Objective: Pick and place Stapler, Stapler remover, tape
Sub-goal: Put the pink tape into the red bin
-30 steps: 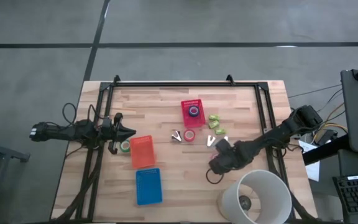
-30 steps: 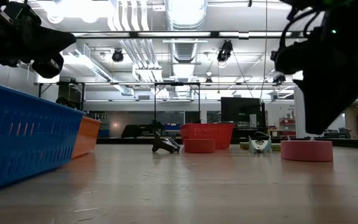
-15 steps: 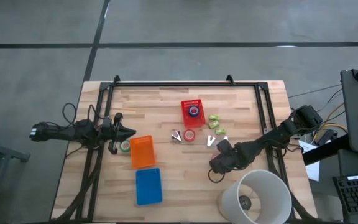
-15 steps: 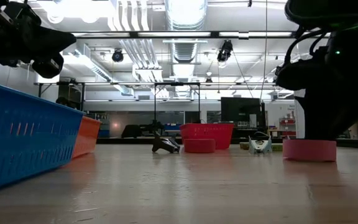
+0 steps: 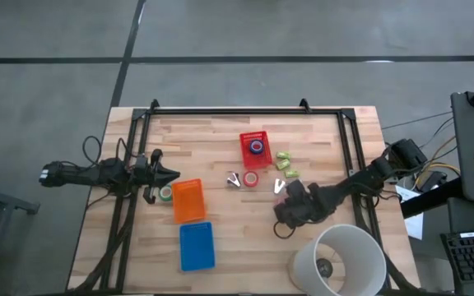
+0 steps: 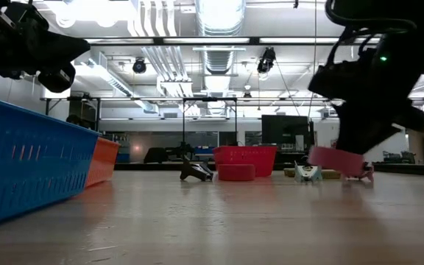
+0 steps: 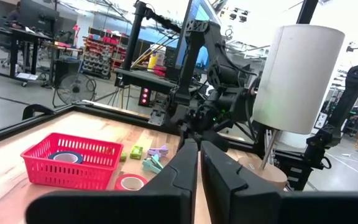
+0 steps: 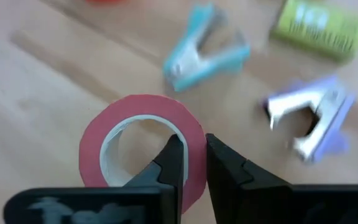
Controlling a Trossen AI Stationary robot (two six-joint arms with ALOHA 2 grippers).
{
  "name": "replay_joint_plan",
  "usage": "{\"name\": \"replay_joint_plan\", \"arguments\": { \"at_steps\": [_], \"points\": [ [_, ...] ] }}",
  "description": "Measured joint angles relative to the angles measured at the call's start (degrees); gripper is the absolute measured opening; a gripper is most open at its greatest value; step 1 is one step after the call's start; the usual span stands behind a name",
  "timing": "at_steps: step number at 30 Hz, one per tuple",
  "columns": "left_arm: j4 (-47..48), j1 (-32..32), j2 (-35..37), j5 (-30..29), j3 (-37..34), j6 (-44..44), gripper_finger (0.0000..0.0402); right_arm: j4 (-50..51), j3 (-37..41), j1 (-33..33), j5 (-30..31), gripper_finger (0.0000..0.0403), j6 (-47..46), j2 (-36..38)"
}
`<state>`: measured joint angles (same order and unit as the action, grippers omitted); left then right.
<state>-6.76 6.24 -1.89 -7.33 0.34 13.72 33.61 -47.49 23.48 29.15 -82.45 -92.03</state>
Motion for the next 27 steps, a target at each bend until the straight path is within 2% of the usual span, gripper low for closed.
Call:
{"name": "replay_joint_plan", "arguments": {
  "at_steps": [4, 8, 15, 22, 27],
  "points": [
    [0.0, 0.0, 0.0, 0.0, 0.0, 0.0, 0.0025, -0.2, -2.1, -2.3, 5.0, 0.0044, 4.7, 0.4],
    [0.0, 0.0, 0.0, 0.0, 0.0, 0.0, 0.0023, -0.3, -4.6, -6.4, 7.0, 0.0046, 11.7, 0.4],
    [0.0, 0.0, 0.0, 0.0, 0.0, 0.0, 0.0025, -3.0, -8.7, -15.8, 7.0, 0.0049, 24.5, 0.4],
    [0.0, 0.0, 0.0, 0.0, 0.0, 0.0, 0.0025, -3.8, -14.4, -24.4, 6.9, 0.0049, 33.0, 0.2],
    [0.0, 0.0, 0.0, 0.0, 0.0, 0.0, 0.0023, -11.7, -14.6, -30.3, 2.1, 0.0050, 40.0, 0.0]
  ]
}}
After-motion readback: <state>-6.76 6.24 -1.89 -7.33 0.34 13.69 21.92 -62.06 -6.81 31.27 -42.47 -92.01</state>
